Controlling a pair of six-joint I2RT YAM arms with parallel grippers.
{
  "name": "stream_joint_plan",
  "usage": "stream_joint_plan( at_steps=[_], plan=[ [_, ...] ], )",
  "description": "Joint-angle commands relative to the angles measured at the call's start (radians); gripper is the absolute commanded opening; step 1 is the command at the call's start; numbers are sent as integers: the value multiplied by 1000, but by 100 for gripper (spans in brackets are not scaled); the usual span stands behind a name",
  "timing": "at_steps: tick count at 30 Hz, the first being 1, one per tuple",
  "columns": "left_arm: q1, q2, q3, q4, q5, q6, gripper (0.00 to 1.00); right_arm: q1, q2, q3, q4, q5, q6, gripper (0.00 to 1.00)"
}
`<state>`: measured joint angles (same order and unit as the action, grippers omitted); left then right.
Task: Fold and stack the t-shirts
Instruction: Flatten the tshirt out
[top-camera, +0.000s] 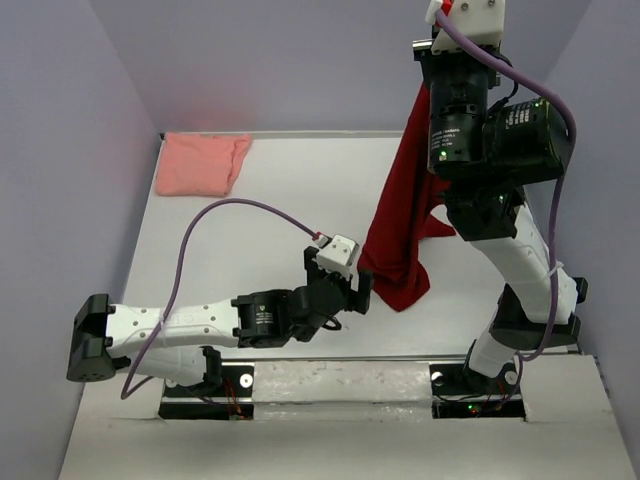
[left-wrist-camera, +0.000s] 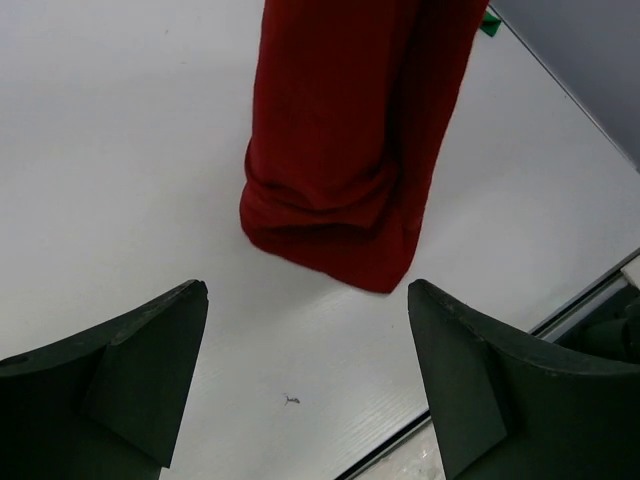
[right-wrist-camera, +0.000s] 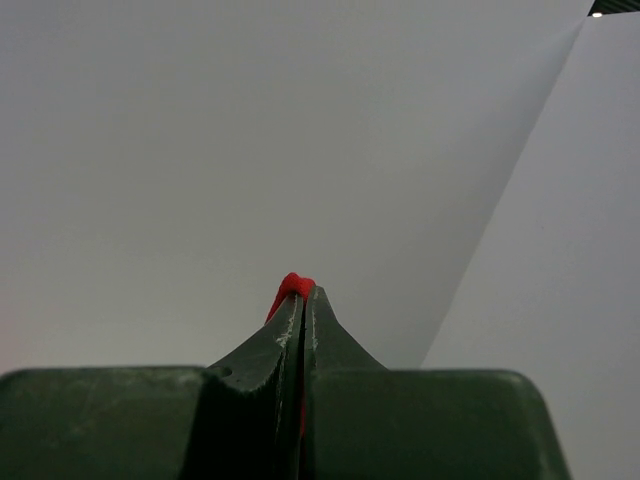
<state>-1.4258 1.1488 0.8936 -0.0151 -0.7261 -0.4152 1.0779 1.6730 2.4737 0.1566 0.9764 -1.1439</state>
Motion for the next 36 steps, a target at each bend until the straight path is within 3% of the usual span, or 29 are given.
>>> stream_joint_plan(
  at_steps=[1,7,11,15,18,19,20,21,22,24,30,36],
  plan=[
    [-5,-15,4,73,-67,-54,92,-18,-10,25,1,-38,24,0],
    [-5,100,-59,303,34,16,95,-27,-25,28,-20,-31,45,0],
    [-5,279,43,343,82,73,97,-27,-30,30,-37,-27,55,0],
    [-12,457,217,236,56,79,98,-27,-36,31,-40,-31,58,0],
    [-13,586,339,69,-27,38,97,-27,-47,25,-45,-31,62,0],
    [-12,594,353,46,-86,-8,89,-27,-51,22,-45,-30,65,0],
    [-4,591,358,12,-132,-70,66,-27,-56,16,-48,-33,69,0],
    [7,586,357,12,-133,-71,66,-27,-58,13,-48,-33,69,0],
    [19,580,355,-61,-157,-111,32,-27,-61,10,-46,-31,70,0],
    [70,568,354,-166,-171,-242,0,-27,-67,1,-51,-31,73,0],
    [195,546,347,-419,-171,-398,0,-27,-67,-1,-63,-33,84,0],
    [286,476,291,-416,-150,-396,0,-27,-75,-16,-72,-33,93,0]
  ],
)
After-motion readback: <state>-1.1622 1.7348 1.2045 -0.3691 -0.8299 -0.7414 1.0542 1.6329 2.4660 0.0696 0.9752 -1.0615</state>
